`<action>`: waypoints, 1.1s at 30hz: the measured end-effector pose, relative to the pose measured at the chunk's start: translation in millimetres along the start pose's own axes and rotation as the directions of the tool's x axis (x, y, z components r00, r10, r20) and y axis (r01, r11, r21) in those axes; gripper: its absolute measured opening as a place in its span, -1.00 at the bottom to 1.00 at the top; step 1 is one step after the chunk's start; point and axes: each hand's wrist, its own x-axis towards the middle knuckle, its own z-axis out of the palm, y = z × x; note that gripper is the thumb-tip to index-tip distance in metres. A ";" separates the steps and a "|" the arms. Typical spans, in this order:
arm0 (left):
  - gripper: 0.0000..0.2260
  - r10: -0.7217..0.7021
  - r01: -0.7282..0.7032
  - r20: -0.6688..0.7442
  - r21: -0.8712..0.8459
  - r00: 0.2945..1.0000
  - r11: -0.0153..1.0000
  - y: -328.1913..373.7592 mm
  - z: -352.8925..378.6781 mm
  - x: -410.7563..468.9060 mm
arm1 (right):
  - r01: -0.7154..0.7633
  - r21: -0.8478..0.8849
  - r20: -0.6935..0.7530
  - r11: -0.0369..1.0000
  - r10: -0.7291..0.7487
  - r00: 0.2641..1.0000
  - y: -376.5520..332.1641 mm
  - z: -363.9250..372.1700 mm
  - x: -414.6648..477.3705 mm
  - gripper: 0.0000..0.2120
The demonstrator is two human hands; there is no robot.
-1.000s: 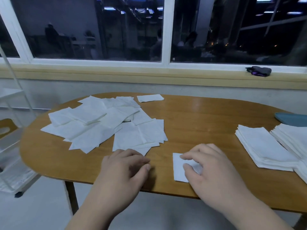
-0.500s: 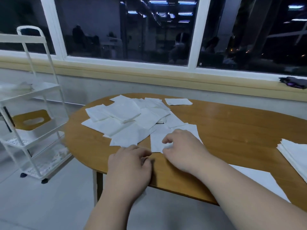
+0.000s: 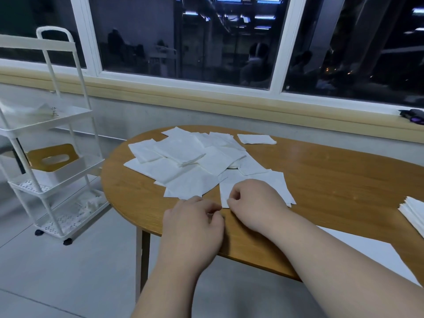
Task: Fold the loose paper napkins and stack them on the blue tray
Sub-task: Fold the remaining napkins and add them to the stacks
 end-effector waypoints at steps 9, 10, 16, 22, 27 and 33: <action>-0.74 0.015 -0.015 -0.049 0.011 0.999 1.000 0.0 3.8 1.3 | 0.047 0.098 -0.104 0.994 -0.036 0.994 6.9 -16.8 -16.8 -0.84; -0.72 0.026 -0.025 -0.052 0.019 0.998 1.000 -0.6 4.5 1.4 | 0.059 0.109 -0.121 0.992 -0.046 0.992 9.3 -20.8 -23.9 -0.85; -0.48 0.112 -0.116 0.044 0.098 0.993 0.988 0.4 10.2 -0.9 | 0.098 0.253 -0.161 0.963 -0.058 0.985 30.4 -36.8 -87.5 -0.84; -0.83 0.211 -0.221 0.100 0.094 0.972 0.971 7.7 8.7 -4.7 | 0.059 0.435 -0.197 0.899 0.031 0.980 47.1 -41.6 -135.9 -0.83; -0.91 0.380 -0.376 0.146 -0.059 0.913 0.925 13.9 -8.7 -13.9 | -0.004 0.493 -0.195 0.870 0.115 0.974 57.6 -42.8 -156.9 -0.83; -0.86 0.377 -0.369 0.145 -0.081 0.915 0.926 27.1 -15.9 -19.5 | -0.014 0.539 -0.248 0.842 0.174 0.953 59.8 -46.1 -161.5 -0.77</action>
